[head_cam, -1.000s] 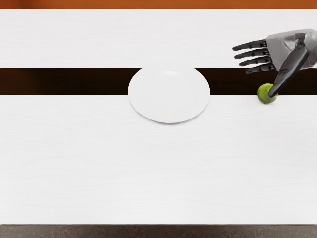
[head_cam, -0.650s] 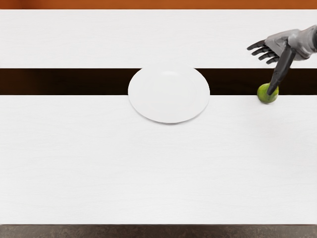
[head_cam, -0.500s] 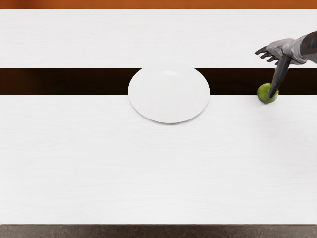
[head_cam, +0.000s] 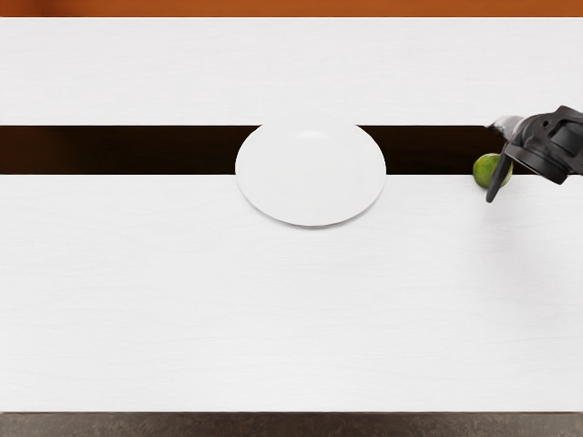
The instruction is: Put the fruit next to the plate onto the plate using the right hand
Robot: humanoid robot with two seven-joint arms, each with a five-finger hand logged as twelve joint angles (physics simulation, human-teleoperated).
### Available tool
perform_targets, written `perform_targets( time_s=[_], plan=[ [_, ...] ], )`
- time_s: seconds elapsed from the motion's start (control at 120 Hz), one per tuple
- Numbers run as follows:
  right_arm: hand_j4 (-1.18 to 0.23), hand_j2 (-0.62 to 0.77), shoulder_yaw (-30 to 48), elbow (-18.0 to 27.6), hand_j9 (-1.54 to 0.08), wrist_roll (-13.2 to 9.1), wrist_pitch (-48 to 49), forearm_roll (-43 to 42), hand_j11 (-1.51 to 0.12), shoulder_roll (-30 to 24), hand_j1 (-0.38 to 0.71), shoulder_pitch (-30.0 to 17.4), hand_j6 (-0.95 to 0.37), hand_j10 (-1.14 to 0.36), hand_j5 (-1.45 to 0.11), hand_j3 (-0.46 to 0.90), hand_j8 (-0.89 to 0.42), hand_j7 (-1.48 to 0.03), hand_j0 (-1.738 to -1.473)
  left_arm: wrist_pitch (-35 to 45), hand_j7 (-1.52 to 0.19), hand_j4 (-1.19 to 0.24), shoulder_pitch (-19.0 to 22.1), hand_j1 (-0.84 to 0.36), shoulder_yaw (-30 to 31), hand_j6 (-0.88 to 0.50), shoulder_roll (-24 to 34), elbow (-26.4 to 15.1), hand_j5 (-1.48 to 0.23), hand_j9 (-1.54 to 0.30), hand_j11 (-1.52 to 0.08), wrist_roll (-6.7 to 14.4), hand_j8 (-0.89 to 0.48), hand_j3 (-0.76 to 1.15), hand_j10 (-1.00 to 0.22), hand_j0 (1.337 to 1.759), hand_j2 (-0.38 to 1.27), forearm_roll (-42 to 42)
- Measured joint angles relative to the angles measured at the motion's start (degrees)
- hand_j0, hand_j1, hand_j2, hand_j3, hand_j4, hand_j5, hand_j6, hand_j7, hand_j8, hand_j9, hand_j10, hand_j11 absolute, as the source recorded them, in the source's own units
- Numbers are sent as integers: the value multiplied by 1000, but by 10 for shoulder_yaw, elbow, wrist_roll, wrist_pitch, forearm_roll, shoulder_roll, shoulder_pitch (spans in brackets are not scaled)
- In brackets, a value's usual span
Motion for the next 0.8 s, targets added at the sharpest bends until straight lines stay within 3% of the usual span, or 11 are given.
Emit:
perform_targets(
  time_s=[0.233,0.8],
  plan=[
    [-128,-24,-11,-59,-162,0,-12,0,-162,38,-201,-9,-129,-127,-162,0,-128,-162,-1658,0,0,0,0,349,0,0,0,0,0,0,0,0,0,0,0,1658,0,0],
    [-210,-40,-30,-92,-270,0,-68,0,-270,66,-102,-24,-211,-209,-270,0,-210,-269,-1658,0,0,0,0,349,0,0,0,0,0,0,0,0,0,0,0,1658,0,0]
  ],
)
